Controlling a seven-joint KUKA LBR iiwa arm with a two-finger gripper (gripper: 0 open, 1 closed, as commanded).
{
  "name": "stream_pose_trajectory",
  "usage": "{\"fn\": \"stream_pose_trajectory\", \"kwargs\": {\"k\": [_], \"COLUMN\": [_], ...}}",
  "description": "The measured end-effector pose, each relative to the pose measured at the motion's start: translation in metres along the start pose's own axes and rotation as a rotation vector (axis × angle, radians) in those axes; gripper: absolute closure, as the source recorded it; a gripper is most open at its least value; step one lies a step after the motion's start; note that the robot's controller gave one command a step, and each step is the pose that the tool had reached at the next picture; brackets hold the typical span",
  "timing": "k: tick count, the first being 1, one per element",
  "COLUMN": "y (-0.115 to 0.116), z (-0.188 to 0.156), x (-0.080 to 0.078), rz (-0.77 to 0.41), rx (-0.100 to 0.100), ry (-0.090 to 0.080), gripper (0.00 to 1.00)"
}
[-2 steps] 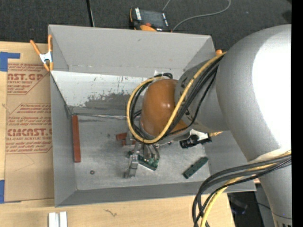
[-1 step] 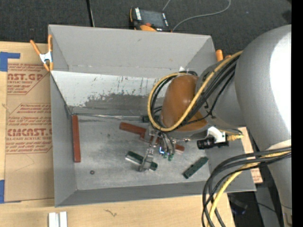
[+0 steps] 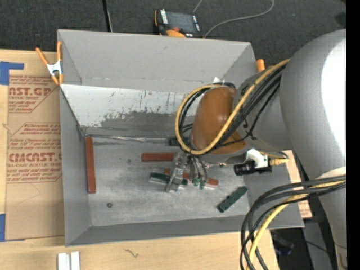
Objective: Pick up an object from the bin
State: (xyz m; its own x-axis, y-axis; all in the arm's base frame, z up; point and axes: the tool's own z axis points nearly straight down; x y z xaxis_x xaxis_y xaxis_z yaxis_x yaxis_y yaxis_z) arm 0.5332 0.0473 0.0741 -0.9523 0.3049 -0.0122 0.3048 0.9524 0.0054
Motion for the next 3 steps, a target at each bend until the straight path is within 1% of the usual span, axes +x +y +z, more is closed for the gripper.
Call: {"fn": "stream_pose_trajectory", "kwargs": {"k": [1,2,3], "y": [0.010,0.009,-0.057], "z": [-0.136,-0.131,-0.001], "x": [0.001,0.003,-0.060], "rz": [-0.007,-0.007,-0.060], "rx": [0.001,0.004,0.008], "ry": [0.004,0.011,0.014], "gripper": [1.00,0.00,0.00]}}
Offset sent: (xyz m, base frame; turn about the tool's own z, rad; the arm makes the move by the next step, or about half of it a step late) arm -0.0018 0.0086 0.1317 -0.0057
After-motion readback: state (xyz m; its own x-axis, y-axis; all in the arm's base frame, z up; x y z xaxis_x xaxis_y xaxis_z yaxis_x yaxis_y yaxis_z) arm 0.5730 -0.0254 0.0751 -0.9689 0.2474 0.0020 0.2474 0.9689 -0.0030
